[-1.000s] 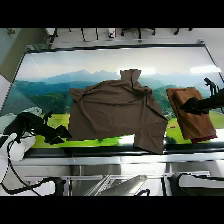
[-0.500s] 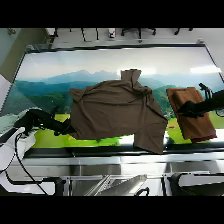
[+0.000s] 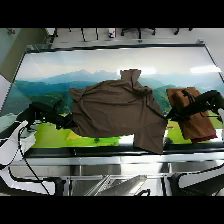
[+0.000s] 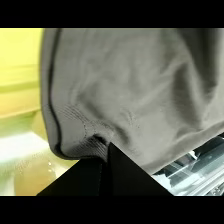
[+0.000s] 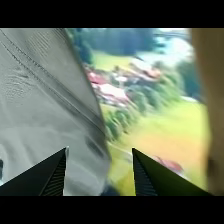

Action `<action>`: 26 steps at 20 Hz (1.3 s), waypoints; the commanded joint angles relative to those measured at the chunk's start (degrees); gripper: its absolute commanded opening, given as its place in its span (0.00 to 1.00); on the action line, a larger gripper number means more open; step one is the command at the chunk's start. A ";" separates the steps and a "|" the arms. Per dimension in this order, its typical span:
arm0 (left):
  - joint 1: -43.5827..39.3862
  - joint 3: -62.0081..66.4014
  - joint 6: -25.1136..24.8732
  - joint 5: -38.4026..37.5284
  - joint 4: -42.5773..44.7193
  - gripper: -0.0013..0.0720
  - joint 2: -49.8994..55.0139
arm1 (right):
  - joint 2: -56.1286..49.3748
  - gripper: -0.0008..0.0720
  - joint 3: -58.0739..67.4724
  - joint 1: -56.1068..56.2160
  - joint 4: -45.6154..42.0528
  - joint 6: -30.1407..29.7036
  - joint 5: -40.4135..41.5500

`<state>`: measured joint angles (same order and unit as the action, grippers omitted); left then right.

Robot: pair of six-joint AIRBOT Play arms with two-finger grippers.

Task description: Fold the shirts.

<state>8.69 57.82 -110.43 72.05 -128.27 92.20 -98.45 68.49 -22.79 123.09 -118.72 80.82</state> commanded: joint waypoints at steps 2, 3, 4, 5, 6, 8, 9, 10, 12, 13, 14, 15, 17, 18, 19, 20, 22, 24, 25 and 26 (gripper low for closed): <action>-0.07 0.79 -0.09 2.10 -0.79 0.04 0.07 | -3.50 0.40 -0.02 4.94 1.09 -0.11 -0.63; -0.07 0.79 -0.09 2.56 -1.05 0.04 0.02 | -3.41 0.23 0.00 5.62 3.50 -1.31 -1.22; -0.13 0.76 -0.09 2.93 -1.07 0.04 -0.46 | -3.21 0.19 0.00 6.01 7.89 -2.84 -1.53; -0.13 0.76 -0.39 3.19 -2.16 0.04 -1.75 | -2.71 0.06 0.00 6.16 13.60 -4.39 -1.40; -0.13 0.79 -1.55 3.78 -4.85 0.04 -3.93 | -1.20 0.04 0.07 6.23 19.47 -6.56 -0.79; -0.07 2.75 -3.80 7.91 -10.91 0.04 -11.63 | 5.03 0.04 1.66 6.32 27.08 -7.58 1.92; -0.09 5.42 -3.85 9.92 -13.00 0.04 -16.74 | 9.57 0.04 3.52 6.19 30.05 -7.96 3.89; 0.00 9.29 -3.67 10.19 -14.86 0.04 -23.52 | 15.52 0.04 6.43 5.73 33.66 -7.98 5.22; 1.11 19.56 -2.89 5.07 -16.68 0.04 -37.92 | 28.83 0.04 14.23 3.96 40.96 -8.68 2.99; 2.03 25.27 -2.86 -1.07 -16.65 0.04 -45.35 | 35.87 0.04 19.47 3.19 40.81 -10.60 -1.03; 3.08 29.92 -2.84 -8.44 -15.72 0.04 -51.82 | 41.86 0.04 23.93 2.75 40.11 -12.00 -6.03; 4.46 34.29 -2.45 -16.15 -13.60 0.04 -58.16 | 47.65 0.04 27.93 2.45 39.17 -13.92 -11.85; 7.23 40.87 -1.97 -26.71 -6.51 0.04 -66.84 | 56.70 0.04 33.05 2.51 34.77 -15.93 -21.77; 8.22 43.30 -0.63 -29.62 -2.89 0.04 -69.33 | 59.80 0.04 34.32 2.51 32.50 -15.89 -25.16; 8.70 45.48 0.70 -31.19 1.07 0.04 -70.93 | 62.60 0.04 34.84 2.51 30.23 -15.89 -28.09; 8.52 47.50 2.43 -30.95 4.50 0.04 -71.34 | 64.67 0.04 34.86 2.51 28.41 -15.89 -30.21; 5.95 51.25 6.67 -25.55 9.27 0.04 -68.81 | 66.10 0.04 34.86 2.51 27.04 -15.89 -31.82; 1.44 54.07 8.17 -17.07 10.19 0.04 -63.49 | 64.52 0.04 34.86 2.51 26.91 -15.39 -30.77; -1.07 54.58 8.33 -13.35 10.21 0.04 -60.54 | 62.66 0.04 34.84 2.51 26.93 -13.75 -29.20; -3.58 54.55 8.50 -10.05 10.14 0.04 -57.37 | 60.17 0.04 34.84 2.51 27.10 -11.63 -26.25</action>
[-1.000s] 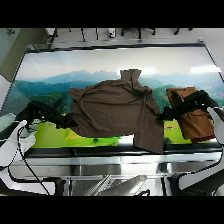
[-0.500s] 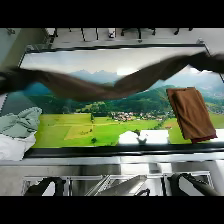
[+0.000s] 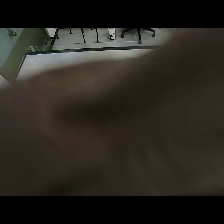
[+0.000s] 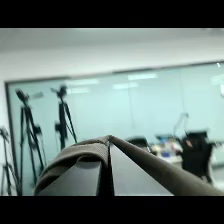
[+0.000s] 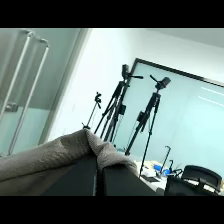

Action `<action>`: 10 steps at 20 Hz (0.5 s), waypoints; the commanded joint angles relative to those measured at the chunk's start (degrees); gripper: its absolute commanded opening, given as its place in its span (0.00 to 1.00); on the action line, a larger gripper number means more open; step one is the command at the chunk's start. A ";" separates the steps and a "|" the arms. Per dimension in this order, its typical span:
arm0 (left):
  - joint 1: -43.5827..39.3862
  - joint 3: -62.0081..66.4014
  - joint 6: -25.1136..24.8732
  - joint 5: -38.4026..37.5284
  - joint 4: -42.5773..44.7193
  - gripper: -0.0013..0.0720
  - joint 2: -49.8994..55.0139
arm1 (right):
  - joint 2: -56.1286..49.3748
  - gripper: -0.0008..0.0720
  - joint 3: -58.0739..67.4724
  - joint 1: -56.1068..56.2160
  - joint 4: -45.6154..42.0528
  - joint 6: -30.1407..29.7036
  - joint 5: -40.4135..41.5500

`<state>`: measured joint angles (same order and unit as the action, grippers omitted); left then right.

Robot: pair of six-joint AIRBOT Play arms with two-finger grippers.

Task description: Fold the shirts.

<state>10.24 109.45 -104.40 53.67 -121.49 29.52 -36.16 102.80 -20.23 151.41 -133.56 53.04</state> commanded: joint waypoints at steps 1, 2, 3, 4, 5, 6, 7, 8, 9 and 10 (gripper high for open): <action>-7.85 2.03 2.49 11.32 3.39 0.04 9.11 | -4.90 0.04 0.35 0.02 -1.09 5.18 4.98; -10.25 0.17 2.49 12.83 3.37 0.04 12.22 | -7.65 0.04 -0.44 0.02 0.13 6.10 8.72; -12.74 -2.71 2.49 13.57 3.43 0.04 15.56 | -10.82 0.04 -2.29 0.09 2.21 6.08 12.72; -14.58 -6.03 2.49 13.90 3.43 0.04 19.17 | -13.33 0.04 -4.92 0.55 3.54 6.08 15.21; -15.58 -9.22 2.49 13.90 3.41 0.04 22.88 | -15.63 0.04 -9.16 2.12 3.32 6.01 15.98; -16.09 -13.73 2.47 13.86 3.41 0.04 26.64 | -17.33 0.04 -13.70 3.87 2.27 5.81 15.23; -16.00 -17.84 2.36 13.81 3.50 0.04 30.40 | -19.26 0.04 -19.34 5.55 0.55 4.90 13.44; -15.19 -22.43 1.55 13.20 3.48 0.04 34.62 | -21.49 0.04 -25.42 7.32 -1.51 4.31 10.01; -13.77 -26.69 0.66 11.67 3.43 0.04 38.69 | -24.04 0.04 -31.06 8.74 -2.99 3.63 5.60; -12.11 -30.64 0.26 9.35 3.37 0.04 43.12 | -27.52 0.04 -36.59 9.88 -3.48 1.92 0.15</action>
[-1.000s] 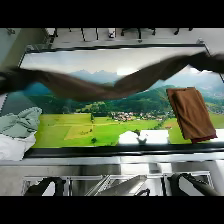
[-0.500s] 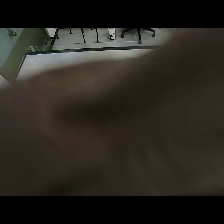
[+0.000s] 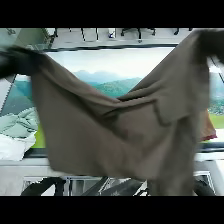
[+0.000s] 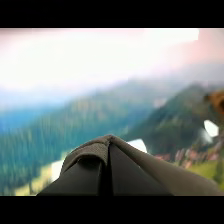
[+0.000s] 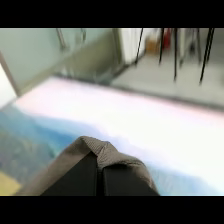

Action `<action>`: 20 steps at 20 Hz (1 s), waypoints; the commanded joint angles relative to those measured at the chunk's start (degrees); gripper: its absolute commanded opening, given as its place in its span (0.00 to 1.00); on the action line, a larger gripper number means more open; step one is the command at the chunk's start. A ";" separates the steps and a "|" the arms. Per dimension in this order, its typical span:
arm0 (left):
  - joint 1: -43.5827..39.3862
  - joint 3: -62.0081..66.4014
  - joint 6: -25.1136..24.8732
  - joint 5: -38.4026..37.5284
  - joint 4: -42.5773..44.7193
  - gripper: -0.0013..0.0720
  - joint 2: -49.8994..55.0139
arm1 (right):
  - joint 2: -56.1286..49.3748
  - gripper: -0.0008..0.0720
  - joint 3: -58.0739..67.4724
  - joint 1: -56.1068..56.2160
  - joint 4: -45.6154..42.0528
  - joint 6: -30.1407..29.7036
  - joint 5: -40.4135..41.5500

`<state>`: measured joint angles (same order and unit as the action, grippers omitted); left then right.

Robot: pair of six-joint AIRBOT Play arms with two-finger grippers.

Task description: Fold the shirts.

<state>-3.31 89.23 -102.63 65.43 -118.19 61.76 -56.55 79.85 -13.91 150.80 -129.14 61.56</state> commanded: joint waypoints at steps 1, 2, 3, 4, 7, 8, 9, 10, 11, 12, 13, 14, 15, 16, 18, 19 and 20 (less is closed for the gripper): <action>3.08 -13.40 -1.53 -4.98 0.07 0.04 15.23 | -11.28 0.04 -17.68 4.26 -2.51 -3.61 -14.03; 5.03 -15.26 -1.55 -7.56 -0.09 0.04 20.20 | -16.85 0.04 -19.78 4.92 -2.51 -4.28 -19.32; 6.91 -15.65 -1.55 -9.94 -0.50 0.04 25.18 | -22.69 0.04 -19.52 5.09 -2.03 -4.63 -22.25; 8.35 -14.49 -1.55 -11.26 -1.51 0.04 29.81 | -29.00 0.04 -17.90 4.87 -0.02 -4.66 -24.13; 11.45 -4.74 -1.49 -10.10 -5.86 0.04 41.55 | -45.62 0.04 -4.96 4.70 4.00 -4.35 -21.77; 11.56 -0.48 -1.25 -9.70 -7.10 0.04 44.17 | -49.44 0.04 0.57 4.70 3.93 -3.43 -20.00; 11.56 3.52 -0.98 -9.73 -7.56 0.04 45.97 | -52.63 0.04 6.49 4.70 3.89 -1.77 -19.34; 11.56 7.85 0.66 -9.53 -7.39 0.04 47.54 | -54.82 0.04 11.58 4.70 3.82 0.15 -19.39; 11.41 12.02 2.45 -8.68 -7.39 0.04 49.00 | -56.54 0.04 16.52 4.46 3.34 1.90 -19.37; 11.21 15.28 3.17 -7.56 -7.34 0.04 50.14 | -57.48 0.04 20.35 4.09 3.04 3.54 -19.30; 11.17 18.08 4.26 -6.05 -7.39 0.04 51.04 | -57.75 0.04 22.88 3.91 2.80 4.07 -18.56; 10.88 19.98 4.31 -4.70 -7.26 0.04 51.60 | -57.70 0.04 24.59 3.63 1.88 4.07 -17.33; 10.36 21.79 4.39 -3.50 -7.23 0.04 52.26 | -57.68 0.04 25.73 3.21 0.57 4.09 -15.63; 10.25 23.39 5.07 -2.54 -6.88 0.04 52.92 | -57.64 0.04 26.21 2.82 -0.87 4.66 -13.70; 8.96 25.18 7.32 -1.16 -2.38 0.04 53.55 | -57.66 0.04 26.16 2.51 -5.60 5.90 -9.57; 8.15 25.18 8.00 -0.72 0.74 0.04 53.55 | -57.64 0.04 26.14 2.62 -10.16 7.26 -7.78; 7.41 25.18 8.79 -0.15 3.54 0.04 53.55 | -57.61 0.04 26.16 2.91 -14.27 9.20 -6.60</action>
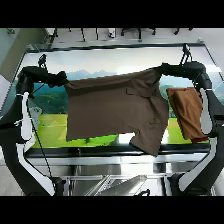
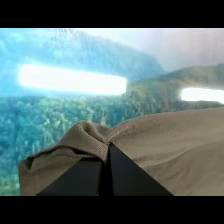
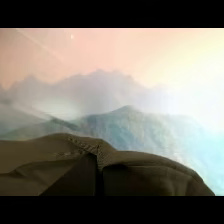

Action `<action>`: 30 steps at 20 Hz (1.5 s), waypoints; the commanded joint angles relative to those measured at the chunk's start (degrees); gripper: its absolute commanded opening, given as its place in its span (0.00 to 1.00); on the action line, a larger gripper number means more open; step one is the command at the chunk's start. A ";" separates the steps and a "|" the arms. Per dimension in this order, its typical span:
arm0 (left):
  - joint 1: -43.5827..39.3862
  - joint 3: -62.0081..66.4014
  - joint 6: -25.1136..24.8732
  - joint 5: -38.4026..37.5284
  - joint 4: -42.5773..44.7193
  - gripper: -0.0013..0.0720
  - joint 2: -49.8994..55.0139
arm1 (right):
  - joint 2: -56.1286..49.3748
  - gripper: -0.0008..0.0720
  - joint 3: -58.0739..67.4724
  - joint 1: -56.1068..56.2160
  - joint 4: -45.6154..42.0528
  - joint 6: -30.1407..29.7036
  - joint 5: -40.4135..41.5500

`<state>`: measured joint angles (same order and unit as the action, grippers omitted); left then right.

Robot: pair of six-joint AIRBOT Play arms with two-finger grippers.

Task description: Fold the shirts.

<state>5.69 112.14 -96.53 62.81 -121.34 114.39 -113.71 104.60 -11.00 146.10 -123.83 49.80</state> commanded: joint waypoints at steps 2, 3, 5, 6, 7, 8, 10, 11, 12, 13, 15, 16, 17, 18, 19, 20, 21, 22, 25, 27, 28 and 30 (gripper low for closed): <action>-2.71 2.27 4.92 3.69 12.55 0.04 0.92 | 0.04 0.04 1.40 0.42 -16.41 6.80 6.80; -2.93 2.27 5.33 4.48 13.88 0.04 0.94 | 0.31 0.04 1.36 0.76 -18.86 8.35 7.39; -2.97 1.92 5.33 6.05 13.86 0.04 0.94 | 0.42 0.04 1.33 1.38 -23.17 11.74 8.57; -2.95 1.33 5.33 6.69 13.86 0.04 0.94 | 0.57 0.04 1.18 1.88 -26.14 13.31 9.60; -2.91 0.35 5.33 7.08 13.86 0.04 0.94 | 1.03 0.04 0.48 2.64 -30.58 15.32 10.10; -2.91 -0.90 5.33 7.13 13.88 0.04 0.92 | 1.70 0.04 -0.61 3.45 -35.26 17.46 10.08; -2.91 -3.61 5.29 6.19 13.88 0.04 0.94 | 2.86 0.04 -2.99 4.94 -42.64 21.66 9.81; -2.93 -4.79 5.27 5.20 13.86 0.04 0.94 | 2.86 0.04 -3.67 5.40 -42.88 21.92 9.90; -3.19 -5.66 5.27 4.33 13.79 0.04 0.94 | 2.86 0.04 -4.46 5.64 -42.95 22.75 9.75; -3.48 -6.34 5.25 3.69 13.92 0.04 0.94 | 2.80 0.04 -5.29 5.84 -43.19 24.63 9.75; -3.52 -6.67 5.09 3.19 13.97 0.04 0.96 | 2.69 0.04 -6.58 5.99 -44.48 28.26 9.46; -3.52 -6.60 5.07 3.13 14.01 0.04 0.96 | 2.67 0.04 -6.86 6.01 -45.27 30.08 9.29; -3.52 -6.60 5.09 3.21 14.64 0.04 0.96 | 2.62 0.04 -6.86 6.05 -45.44 31.43 9.27; -3.58 -6.60 5.11 3.65 15.93 0.04 0.96 | 2.62 0.04 -6.86 6.25 -45.44 31.56 8.87; -3.69 -6.60 5.09 4.20 16.92 0.04 0.96 | 2.62 0.04 -6.86 6.60 -45.44 31.54 8.50; -4.07 -6.58 5.09 4.57 16.83 0.04 0.96 | 2.62 0.04 -6.86 6.93 -45.44 31.52 8.46; -4.11 -6.58 5.09 4.63 16.90 0.04 0.96 | 2.62 0.04 -6.86 7.21 -45.44 31.52 8.37; -4.26 -6.58 5.09 4.46 16.83 0.04 0.96 | 2.62 0.04 -6.86 7.54 -45.46 31.54 8.07; -4.92 -5.68 5.09 4.24 16.76 0.04 0.96 | 2.62 0.04 -6.84 7.65 -45.42 31.56 7.82; -5.16 -4.24 5.09 4.33 16.59 0.04 0.96 | 2.64 0.04 -6.84 7.65 -45.42 31.56 7.87; -5.68 -3.56 5.09 4.37 16.63 0.32 0.96 | 2.64 0.05 -6.84 7.65 -45.40 31.61 8.15; -6.49 -2.21 5.09 4.68 16.74 0.93 0.96 | 2.78 0.38 -6.49 7.63 -44.59 32.41 9.01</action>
<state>0.19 108.22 -91.46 67.11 -104.14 115.31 -111.07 97.82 -3.49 100.29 -92.18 58.00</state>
